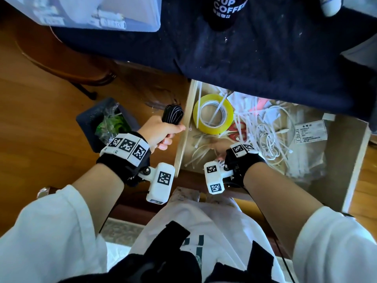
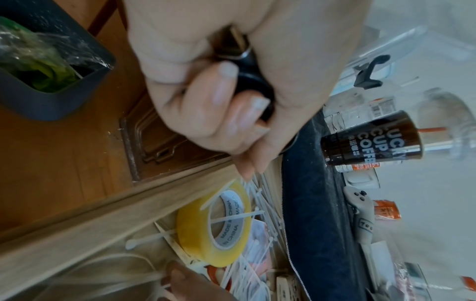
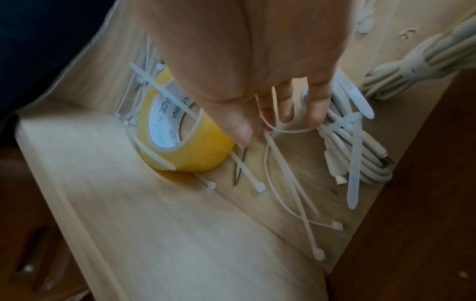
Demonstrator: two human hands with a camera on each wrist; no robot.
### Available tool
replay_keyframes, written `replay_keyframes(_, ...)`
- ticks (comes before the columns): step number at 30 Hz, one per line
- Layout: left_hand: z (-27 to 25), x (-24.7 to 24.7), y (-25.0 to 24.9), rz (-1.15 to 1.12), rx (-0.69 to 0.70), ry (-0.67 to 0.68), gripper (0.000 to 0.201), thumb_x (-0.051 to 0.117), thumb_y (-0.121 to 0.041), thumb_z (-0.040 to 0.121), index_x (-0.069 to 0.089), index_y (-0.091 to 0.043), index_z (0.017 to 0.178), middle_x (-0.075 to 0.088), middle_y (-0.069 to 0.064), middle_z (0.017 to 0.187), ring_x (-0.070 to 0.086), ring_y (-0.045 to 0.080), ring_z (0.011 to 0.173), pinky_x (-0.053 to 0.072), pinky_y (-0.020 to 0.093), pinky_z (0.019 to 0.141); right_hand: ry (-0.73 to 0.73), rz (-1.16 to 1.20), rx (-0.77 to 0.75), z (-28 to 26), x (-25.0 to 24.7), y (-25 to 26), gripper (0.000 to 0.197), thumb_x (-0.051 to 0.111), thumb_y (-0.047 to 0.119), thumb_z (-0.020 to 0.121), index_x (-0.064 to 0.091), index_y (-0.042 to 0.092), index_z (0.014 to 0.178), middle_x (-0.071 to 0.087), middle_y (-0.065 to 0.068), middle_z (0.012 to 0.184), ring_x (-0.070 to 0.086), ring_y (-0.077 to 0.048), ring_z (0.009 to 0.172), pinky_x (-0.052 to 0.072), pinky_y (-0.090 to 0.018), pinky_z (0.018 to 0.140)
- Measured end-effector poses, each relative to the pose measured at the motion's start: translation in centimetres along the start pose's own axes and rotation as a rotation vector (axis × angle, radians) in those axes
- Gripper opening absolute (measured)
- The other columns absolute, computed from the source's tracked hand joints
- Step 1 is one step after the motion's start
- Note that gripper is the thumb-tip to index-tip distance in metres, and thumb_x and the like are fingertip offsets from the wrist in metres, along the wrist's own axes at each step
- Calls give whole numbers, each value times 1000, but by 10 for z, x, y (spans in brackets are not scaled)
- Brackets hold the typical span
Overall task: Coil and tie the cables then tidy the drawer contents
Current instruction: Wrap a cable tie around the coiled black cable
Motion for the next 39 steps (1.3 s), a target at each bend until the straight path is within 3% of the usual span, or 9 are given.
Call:
replay_keyframes(4, -3, 16, -3, 11, 15, 27, 8, 62, -12, 89, 62, -6, 83, 38, -7, 44, 30, 7, 35, 23, 16, 33, -21, -10, -72, -37, -13, 13, 39, 50, 2, 91, 51, 4, 130, 47, 7, 80, 46, -7, 69, 43, -19, 63)
replay_keyframes(8, -9, 37, -12, 17, 33, 68, 4, 61, -11, 89, 58, -8, 88, 39, -7, 44, 30, 7, 35, 22, 16, 35, -167, 132, -276, -74, -50, 28, 32, 42, -15, 89, 59, -11, 115, 61, -7, 67, 52, -5, 47, 38, -9, 43)
replay_keyframes(14, -24, 80, -43, 25, 141, 80, 12, 62, -9, 88, 56, -10, 78, 38, -6, 44, 30, 6, 33, 20, 13, 34, -326, 308, -642, -170, -111, 66, 26, 41, -14, 91, 60, -2, 106, 68, 9, 58, 62, 1, 52, 49, -11, 54)
replay_keyframes(19, -42, 131, -77, 39, 247, 127, 12, 61, -9, 88, 50, -8, 90, 33, -8, 39, 27, 6, 30, 17, 13, 34, -332, 338, -889, -243, -143, 89, 20, 49, -7, 91, 61, 2, 105, 69, 5, 72, 64, -1, 60, 53, -16, 65)
replay_keyframes(23, -59, 167, -104, 46, 323, 189, 19, 62, -9, 88, 47, -10, 77, 32, -6, 41, 26, 6, 31, 17, 12, 34, -402, 289, -1025, -284, -161, 99, 25, 54, -5, 89, 66, 17, 89, 69, 1, 80, 65, -4, 65, 56, -28, 74)
replay_keyframes(29, -81, 193, -136, 21, 409, 260, 13, 60, -11, 89, 52, -9, 79, 37, -7, 43, 28, 4, 33, 18, 12, 33, -504, 284, -1116, -314, -187, 98, 24, 55, -4, 89, 66, 18, 88, 68, 1, 81, 64, -1, 65, 54, -23, 74)
replay_keyframes(35, -93, 205, -154, 69, 483, 275, 18, 60, -8, 89, 49, -11, 74, 37, -8, 42, 29, 4, 34, 18, 14, 34, -542, 325, -1188, -333, -192, 101, 28, 56, -4, 88, 64, 23, 90, 67, -3, 79, 63, -11, 69, 52, -27, 70)
replay_keyframes(37, -97, 204, -160, 59, 517, 253, 20, 60, -8, 89, 50, -11, 73, 37, -9, 42, 28, 5, 35, 18, 14, 35, -530, 356, -1150, -333, -192, 100, 27, 60, 0, 87, 56, 21, 102, 66, -2, 80, 64, -13, 72, 54, -27, 68)
replay_keyframes(39, -99, 200, -166, 29, 555, 209, 18, 61, -9, 89, 52, -10, 74, 37, -7, 44, 29, 5, 36, 19, 14, 35, -471, 352, -1011, -322, -186, 97, 22, 65, 11, 86, 50, 19, 99, 64, -6, 83, 64, -16, 71, 57, -36, 67)
Point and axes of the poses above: each hand's wrist, its own z-axis towards the middle knuckle, its own x-axis out of the palm, y = z × x, the point moved 8 cm from there along z, towards the middle knuckle
